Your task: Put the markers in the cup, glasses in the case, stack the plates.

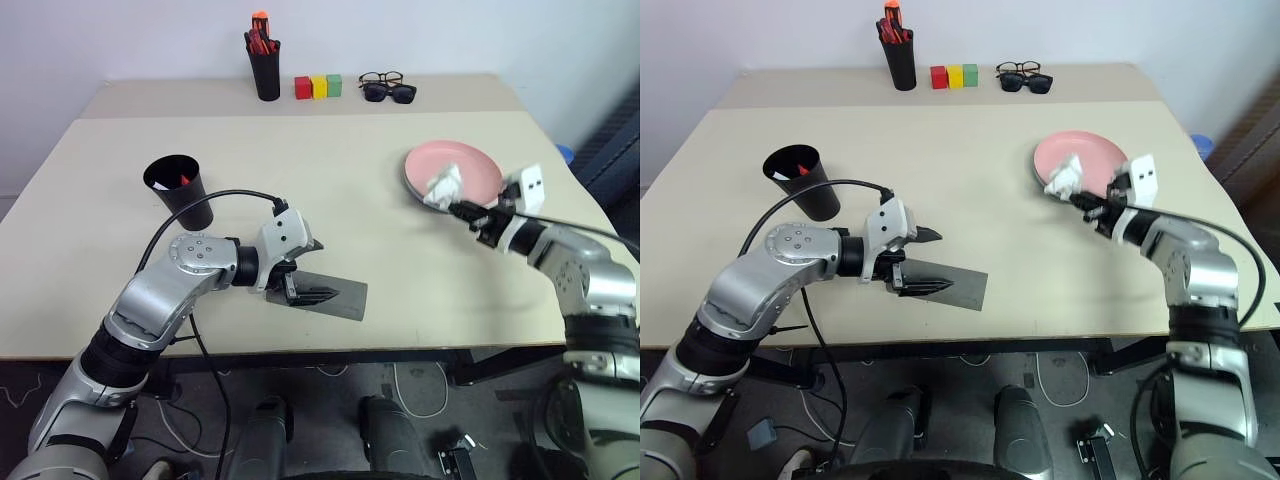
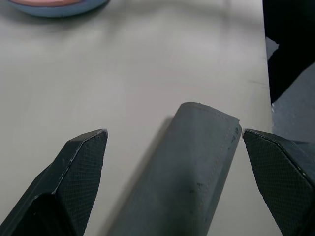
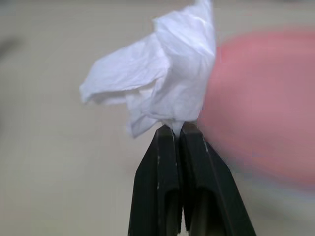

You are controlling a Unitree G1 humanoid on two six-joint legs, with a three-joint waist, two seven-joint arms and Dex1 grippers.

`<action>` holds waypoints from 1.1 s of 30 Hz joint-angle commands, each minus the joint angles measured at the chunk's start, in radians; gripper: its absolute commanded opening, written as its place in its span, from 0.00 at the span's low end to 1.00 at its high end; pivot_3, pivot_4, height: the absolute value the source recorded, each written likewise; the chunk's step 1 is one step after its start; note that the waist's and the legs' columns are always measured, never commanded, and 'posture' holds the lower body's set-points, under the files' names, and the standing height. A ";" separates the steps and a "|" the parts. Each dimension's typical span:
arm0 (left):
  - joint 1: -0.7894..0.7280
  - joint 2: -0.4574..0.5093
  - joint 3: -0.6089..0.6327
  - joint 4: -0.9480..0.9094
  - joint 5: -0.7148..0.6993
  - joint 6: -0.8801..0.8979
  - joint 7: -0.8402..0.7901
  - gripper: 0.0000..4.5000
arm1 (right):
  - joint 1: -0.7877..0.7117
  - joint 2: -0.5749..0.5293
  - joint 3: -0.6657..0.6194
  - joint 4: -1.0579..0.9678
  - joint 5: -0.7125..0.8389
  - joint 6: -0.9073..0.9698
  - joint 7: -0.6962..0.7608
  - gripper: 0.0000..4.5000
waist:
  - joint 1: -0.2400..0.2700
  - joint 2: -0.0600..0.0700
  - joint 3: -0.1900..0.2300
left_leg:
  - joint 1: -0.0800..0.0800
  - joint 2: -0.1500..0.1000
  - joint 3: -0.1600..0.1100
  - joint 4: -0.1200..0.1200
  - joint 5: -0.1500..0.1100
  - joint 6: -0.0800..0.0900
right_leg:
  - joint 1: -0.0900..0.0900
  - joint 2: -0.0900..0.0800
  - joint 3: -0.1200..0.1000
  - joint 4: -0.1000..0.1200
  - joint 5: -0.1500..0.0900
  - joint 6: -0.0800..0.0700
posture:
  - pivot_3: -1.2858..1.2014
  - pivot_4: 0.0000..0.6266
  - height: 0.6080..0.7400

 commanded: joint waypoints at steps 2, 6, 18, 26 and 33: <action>0.006 0.009 0.048 -0.049 -0.010 0.012 0.029 1.00 | -0.176 0.018 0.011 0.291 -0.095 -0.199 -0.068 0.01 | 0.000 0.000 0.000 | 0.000 0.000 0.000 -0.001 0.000 0.000 | 0.000 0.000 0.000 0.000 0.000 0.000 | 0.52 0.24 1.00; 0.035 0.020 0.076 -0.083 -0.012 0.038 0.065 1.00 | -0.311 0.042 0.037 0.575 -0.174 -0.353 -0.116 0.01 | 0.000 0.000 0.000 | -0.001 0.000 0.000 -0.003 0.000 0.000 | -0.001 0.000 0.000 -0.002 0.000 0.001 | 0.52 0.24 1.00; 0.238 -0.105 0.299 -0.206 0.017 -0.051 0.339 1.00 | -0.336 -0.007 0.028 0.694 -0.240 -0.629 -0.130 0.38 | -0.001 0.000 0.000 | 0.000 0.000 0.000 -0.008 0.000 -0.001 | -0.004 0.000 0.001 -0.001 0.001 0.005 | 0.52 0.24 1.00; 0.377 -0.177 0.399 -0.139 0.108 -0.334 0.440 1.00 | -0.046 -0.095 -0.038 0.317 -0.122 -0.578 0.065 0.38 | 0.006 0.000 0.000 | 0.001 0.000 0.001 -0.007 0.000 -0.001 | -0.001 0.000 0.001 -0.002 0.000 0.004 | 0.52 0.24 1.00; 0.667 -0.115 0.561 -0.110 -0.014 -0.565 0.183 1.00 | 0.514 -0.164 -0.120 -0.156 -0.054 -0.573 0.199 0.38 | 0.006 0.001 -0.001 | 0.004 0.000 0.001 -0.009 0.000 -0.001 | 0.001 0.000 0.001 -0.002 -0.003 0.000 | 0.52 0.24 1.00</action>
